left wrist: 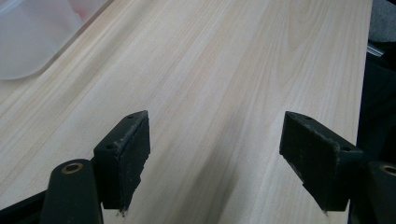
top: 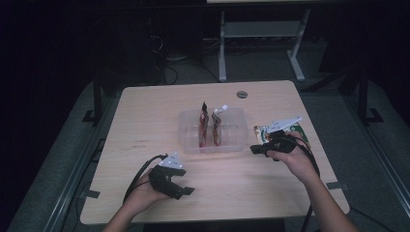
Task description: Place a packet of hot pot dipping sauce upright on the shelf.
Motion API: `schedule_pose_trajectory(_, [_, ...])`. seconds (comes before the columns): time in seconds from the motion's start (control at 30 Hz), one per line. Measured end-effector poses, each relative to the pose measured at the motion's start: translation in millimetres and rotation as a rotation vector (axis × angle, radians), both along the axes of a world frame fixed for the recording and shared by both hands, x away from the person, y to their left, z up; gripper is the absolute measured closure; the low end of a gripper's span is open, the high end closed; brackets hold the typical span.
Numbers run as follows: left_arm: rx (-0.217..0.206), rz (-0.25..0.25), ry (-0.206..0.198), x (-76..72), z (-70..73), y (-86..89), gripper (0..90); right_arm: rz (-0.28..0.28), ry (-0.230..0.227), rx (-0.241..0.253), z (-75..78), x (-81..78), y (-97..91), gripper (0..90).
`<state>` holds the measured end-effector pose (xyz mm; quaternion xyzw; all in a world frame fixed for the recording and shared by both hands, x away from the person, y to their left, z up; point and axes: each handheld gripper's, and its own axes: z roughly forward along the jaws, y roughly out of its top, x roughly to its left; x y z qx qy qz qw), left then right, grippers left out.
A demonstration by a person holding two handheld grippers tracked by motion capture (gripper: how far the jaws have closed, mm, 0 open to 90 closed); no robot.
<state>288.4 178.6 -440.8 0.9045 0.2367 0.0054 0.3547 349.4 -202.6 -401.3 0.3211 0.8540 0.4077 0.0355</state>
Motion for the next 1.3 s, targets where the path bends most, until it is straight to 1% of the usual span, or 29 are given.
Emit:
schedule_pose_trajectory(0.07, [-0.006, 0.007, 0.001, -0.5, -0.2, 0.3, 24.1, -0.029, 0.001, -0.014, 0.4, 2.9, -6.6, 90.0])
schedule_pose_trajectory(0.13, [-0.007, 0.007, 0.003, -0.3, -0.1, 0.6, 24.1, -0.064, -0.004, -0.014, -0.6, 8.2, -16.4, 90.0])
schedule_pose_trajectory(0.17, [-0.006, 0.007, 0.004, -0.1, -0.1, 0.6, 24.1, -0.089, 0.003, -0.01, -1.1, 11.0, -20.7, 90.0])
schedule_pose_trajectory(0.2, [-0.003, 0.007, 0.003, 0.4, 0.0, 0.5, 24.1, -0.129, 0.007, -0.004, -2.6, 17.2, -28.6, 90.0])
schedule_pose_trajectory(0.23, [-0.003, 0.007, 0.003, 0.9, -0.3, 0.5, 24.1, -0.129, 0.007, -0.004, -2.6, 17.2, -28.6, 90.0])
schedule_pose_trajectory(0.27, [0.002, 0.0, -0.001, 1.9, -0.5, 1.0, 24.1, -0.168, 0.014, -0.004, -5.0, 25.2, -36.7, 90.0])
schedule_pose_trajectory(0.3, [-0.003, 0.008, 0.004, 1.8, -0.8, 0.6, 24.1, -0.168, 0.014, -0.004, -5.0, 25.2, -36.7, 90.0])
schedule_pose_trajectory(0.4, [0.003, 0.008, 0.009, 2.7, -0.8, 1.3, 24.1, -0.224, 0.023, 0.001, -10.3, 37.8, -46.6, 90.0])
schedule_pose_trajectory(0.43, [0.001, 0.01, 0.009, 2.8, -1.2, 1.3, 24.0, -0.24, 0.036, 0.003, -12.8, 41.8, -48.5, 90.0])
schedule_pose_trajectory(0.47, [0.003, 0.009, 0.01, 2.9, -1.3, 1.4, 24.0, -0.251, 0.044, -0.008, -15.2, 45.9, -50.0, 90.0])
schedule_pose_trajectory(0.5, [0.004, 0.009, 0.008, 3.0, -1.4, 1.4, 24.0, -0.267, 0.051, -0.008, -17.8, 49.8, -51.2, 90.0])
schedule_pose_trajectory(0.6, [0.003, 0.012, 0.011, 3.0, -1.7, 1.4, 24.0, -0.308, 0.053, -0.032, -25.2, 62.3, -55.1, 90.0])
schedule_pose_trajectory(0.67, [0.009, 0.008, 0.01, 3.2, -1.4, 2.0, 24.0, -0.337, 0.064, -0.034, -28.8, 70.7, -57.4, 90.0])
schedule_pose_trajectory(0.7, [0.002, 0.015, 0.012, 2.8, -1.7, 1.9, 24.1, -0.353, 0.058, -0.038, -30.5, 75.2, -58.4, 90.0])
schedule_pose_trajectory(0.73, [0.0, 0.016, 0.013, 3.5, -2.2, 2.7, 24.0, -0.377, 0.065, -0.026, -33.3, 84.0, -60.8, 90.0])
schedule_pose_trajectory(0.77, [0.0, 0.016, 0.013, 3.5, -2.2, 2.7, 24.0, -0.377, 0.065, -0.026, -33.3, 84.0, -60.8, 90.0])
schedule_pose_trajectory(0.8, [-0.001, 0.018, 0.015, 3.7, -2.3, 3.1, 24.0, -0.402, 0.068, -0.054, -36.7, 93.1, -61.2, 90.0])
schedule_pose_trajectory(0.83, [0.001, 0.02, 0.017, 3.9, -2.3, 3.7, 24.0, -0.402, 0.068, -0.054, -36.7, 93.1, -61.2, 90.0])
schedule_pose_trajectory(0.9, [-0.005, 0.025, 0.017, 4.3, -2.7, 4.1, 24.0, -0.42, 0.068, -0.042, -39.0, 101.2, -63.8, 90.0])
schedule_pose_trajectory(0.93, [-0.009, 0.027, 0.017, 4.7, -3.3, 4.3, 24.0, -0.445, 0.063, -0.033, -43.6, 107.9, -67.3, 90.0])
schedule_pose_trajectory(0.97, [-0.009, 0.027, 0.017, 4.7, -3.3, 4.3, 24.0, -0.445, 0.063, -0.033, -43.6, 107.9, -67.3, 90.0])
schedule_pose_trajectory(1.0, [-0.008, 0.027, 0.019, 4.8, -3.5, 4.1, 24.1, -0.47, 0.08, -0.029, -49.9, 113.2, -71.0, 90.0])
schedule_pose_trajectory(1.03, [-0.006, 0.026, 0.02, 4.9, -3.6, 4.0, 24.1, -0.47, 0.08, -0.029, -49.9, 113.2, -71.0, 90.0])
schedule_pose_trajectory(1.07, [0.0, 0.022, 0.021, 5.2, -3.7, 4.0, 24.0, -0.473, 0.078, -0.034, -53.1, 116.0, -72.9, 90.0])
schedule_pose_trajectory(1.1, [0.0, 0.021, 0.02, 5.4, -3.9, 3.8, 24.0, -0.484, 0.074, -0.002, -54.4, 118.2, -74.3, 90.0])
schedule_pose_trajectory(1.13, [0.0, 0.021, 0.021, 5.5, -4.1, 3.6, 24.0, -0.488, 0.071, 0.004, -54.5, 119.6, -75.1, 90.0])
schedule_pose_trajectory(1.2, [-0.003, 0.025, 0.022, 5.8, -4.7, 2.7, 24.1, -0.487, 0.063, -0.039, -55.5, 126.3, -73.3, 90.0])
schedule_pose_trajectory(1.3, [-0.002, 0.025, 0.022, 6.3, -5.0, 2.5, 24.0, -0.487, 0.072, -0.038, -56.6, 129.4, -71.7, 90.0])
